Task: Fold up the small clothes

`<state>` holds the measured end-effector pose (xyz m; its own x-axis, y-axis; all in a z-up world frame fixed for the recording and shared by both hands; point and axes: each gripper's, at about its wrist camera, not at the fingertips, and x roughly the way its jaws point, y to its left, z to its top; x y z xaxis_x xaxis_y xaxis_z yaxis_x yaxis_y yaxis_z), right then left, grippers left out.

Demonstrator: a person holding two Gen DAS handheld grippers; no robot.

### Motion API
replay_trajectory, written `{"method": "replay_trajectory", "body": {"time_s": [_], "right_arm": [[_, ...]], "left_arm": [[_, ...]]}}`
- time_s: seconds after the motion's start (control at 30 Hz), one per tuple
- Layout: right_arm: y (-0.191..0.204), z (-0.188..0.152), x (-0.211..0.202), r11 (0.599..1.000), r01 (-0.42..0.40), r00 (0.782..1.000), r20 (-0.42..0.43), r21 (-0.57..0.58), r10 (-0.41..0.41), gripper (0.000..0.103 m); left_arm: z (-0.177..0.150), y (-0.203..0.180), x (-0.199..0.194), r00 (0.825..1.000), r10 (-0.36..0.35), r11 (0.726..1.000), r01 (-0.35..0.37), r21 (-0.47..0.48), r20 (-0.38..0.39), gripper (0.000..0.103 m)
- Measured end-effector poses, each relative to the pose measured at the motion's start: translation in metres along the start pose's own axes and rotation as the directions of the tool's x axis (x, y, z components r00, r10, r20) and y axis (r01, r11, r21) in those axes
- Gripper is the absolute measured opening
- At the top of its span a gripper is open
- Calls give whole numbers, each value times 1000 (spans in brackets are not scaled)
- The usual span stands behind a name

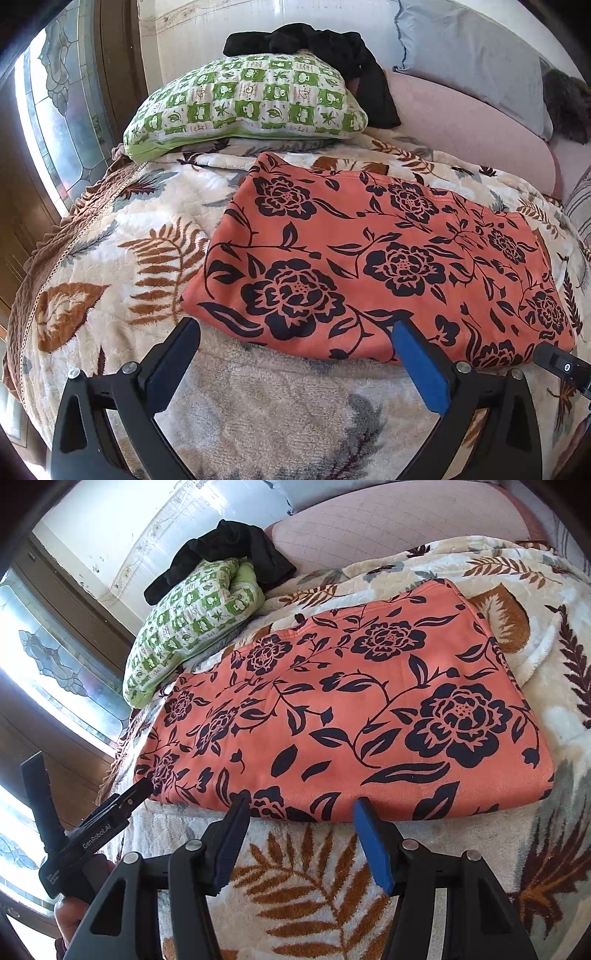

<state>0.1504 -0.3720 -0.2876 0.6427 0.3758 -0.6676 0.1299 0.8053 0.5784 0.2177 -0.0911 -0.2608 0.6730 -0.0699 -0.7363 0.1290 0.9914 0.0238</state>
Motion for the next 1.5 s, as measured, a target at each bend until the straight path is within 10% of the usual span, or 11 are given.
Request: {"method": "replay_trajectory", "body": {"time_s": [0.63,0.97,1.13,1.5], "right_arm": [[-28,2,2,987,-78,996,-21,141,82,64],[-83,-5,-8,854,-244,965,32,461,259,65],[-100,-7,-10,827,-201,975,22,525,223,67],[-125,2,-1,781,-233,972,143,580,185,67]], "left_arm": [[2,13,18,991,-105,992,98,-80,-81,103],[4,75,34,942,-315,906,262,-333,-114,101],[-2,95,56,914,-374,856,277,-436,-154,69],[11,84,74,906,-417,805,335,-490,-65,74]]}}
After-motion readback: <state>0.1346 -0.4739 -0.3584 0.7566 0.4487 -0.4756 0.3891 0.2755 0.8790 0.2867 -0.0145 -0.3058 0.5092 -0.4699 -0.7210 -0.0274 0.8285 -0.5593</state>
